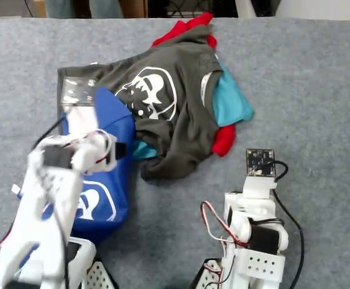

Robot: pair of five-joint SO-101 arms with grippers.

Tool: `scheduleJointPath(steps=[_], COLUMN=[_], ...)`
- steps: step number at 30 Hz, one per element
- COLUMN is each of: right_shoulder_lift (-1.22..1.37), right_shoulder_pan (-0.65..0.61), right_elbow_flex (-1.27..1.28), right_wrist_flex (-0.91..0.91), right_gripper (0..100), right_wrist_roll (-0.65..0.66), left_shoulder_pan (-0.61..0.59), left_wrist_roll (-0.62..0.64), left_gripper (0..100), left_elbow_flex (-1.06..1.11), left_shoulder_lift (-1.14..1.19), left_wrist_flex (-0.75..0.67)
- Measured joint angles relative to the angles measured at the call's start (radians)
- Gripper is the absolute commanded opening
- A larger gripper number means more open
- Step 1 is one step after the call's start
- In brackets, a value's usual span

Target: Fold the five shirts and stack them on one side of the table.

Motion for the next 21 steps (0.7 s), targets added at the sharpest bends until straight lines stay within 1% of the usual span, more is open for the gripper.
scheduleJointPath(steps=[1,3,6,7,8,10,12,15,18,21], right_shoulder_lift=[0.0,0.0,0.0,0.0,0.0,0.0,0.0,0.0,0.0,0.0], right_shoulder_pan=[0.0,0.0,0.0,0.0,0.0,0.0,0.0,0.0,0.0,0.0], right_elbow_flex=[0.0,0.0,0.0,0.0,0.0,0.0,0.0,0.0,0.0,0.0], right_wrist_flex=[0.0,0.0,0.0,0.0,0.0,0.0,0.0,0.0,0.0,0.0], right_gripper=[1.5,1.5,1.5,1.5,1.5,1.5,1.5,1.5,1.5,1.5], right_wrist_roll=[0.0,0.0,0.0,0.0,0.0,0.0,0.0,0.0,0.0,0.0], left_shoulder_pan=[0.002,0.002,-0.034,-0.051,-0.066,-0.094,-0.114,-0.127,-0.186,-0.27], left_wrist_roll=[0.002,0.002,0.002,0.002,0.002,0.002,-0.023,-0.089,-0.229,-0.408], left_gripper=[25,19,5,2,4,2,3,3,3,3], left_elbow_flex=[0.023,0.064,0.077,0.077,0.077,0.077,0.075,0.075,0.075,0.075], left_shoulder_lift=[0.058,0.164,0.265,0.275,0.278,0.281,0.281,0.244,0.146,-0.003], left_wrist_flex=[-0.028,-0.074,-0.103,-0.107,-0.109,-0.109,-0.046,0.12,0.252,0.374])
